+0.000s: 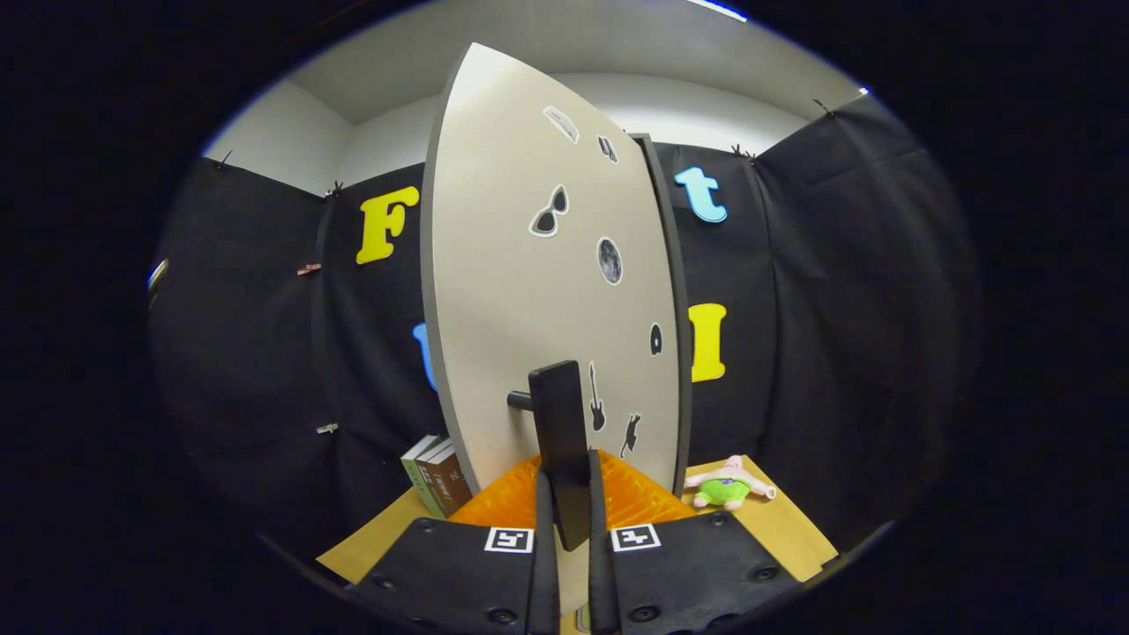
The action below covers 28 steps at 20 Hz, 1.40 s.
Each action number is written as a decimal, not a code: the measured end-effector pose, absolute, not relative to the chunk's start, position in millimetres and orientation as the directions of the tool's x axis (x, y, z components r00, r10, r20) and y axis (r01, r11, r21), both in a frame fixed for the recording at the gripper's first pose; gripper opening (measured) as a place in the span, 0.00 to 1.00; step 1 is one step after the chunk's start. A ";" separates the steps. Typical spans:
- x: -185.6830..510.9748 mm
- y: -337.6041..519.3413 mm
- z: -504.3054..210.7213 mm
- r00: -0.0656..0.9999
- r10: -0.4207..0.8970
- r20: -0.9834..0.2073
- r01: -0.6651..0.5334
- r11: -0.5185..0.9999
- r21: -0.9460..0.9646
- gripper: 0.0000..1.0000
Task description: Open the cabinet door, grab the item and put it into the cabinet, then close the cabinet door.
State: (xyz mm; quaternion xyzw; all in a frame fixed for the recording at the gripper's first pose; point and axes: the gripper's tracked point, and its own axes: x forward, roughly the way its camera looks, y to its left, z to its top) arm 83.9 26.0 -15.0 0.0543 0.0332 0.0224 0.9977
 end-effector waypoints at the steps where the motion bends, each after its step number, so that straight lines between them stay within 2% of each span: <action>1: 82.4 23.0 -15.4 0.997 0.038 -0.064 -0.031 0.994 0.104 0.17; 21: 71.6 -25.1 -5.2 0.990 -0.142 -0.026 0.144 0.984 0.103 0.16; 25: 64.6 -46.3 -2.6 0.976 -0.219 -0.013 0.220 0.973 0.070 0.16; 27: 55.3 -60.5 -1.6 0.959 -0.283 0.001 0.282 0.958 0.049 0.09; 28: 50.3 -68.6 -0.6 0.950 -0.311 0.005 0.311 0.950 0.037 0.10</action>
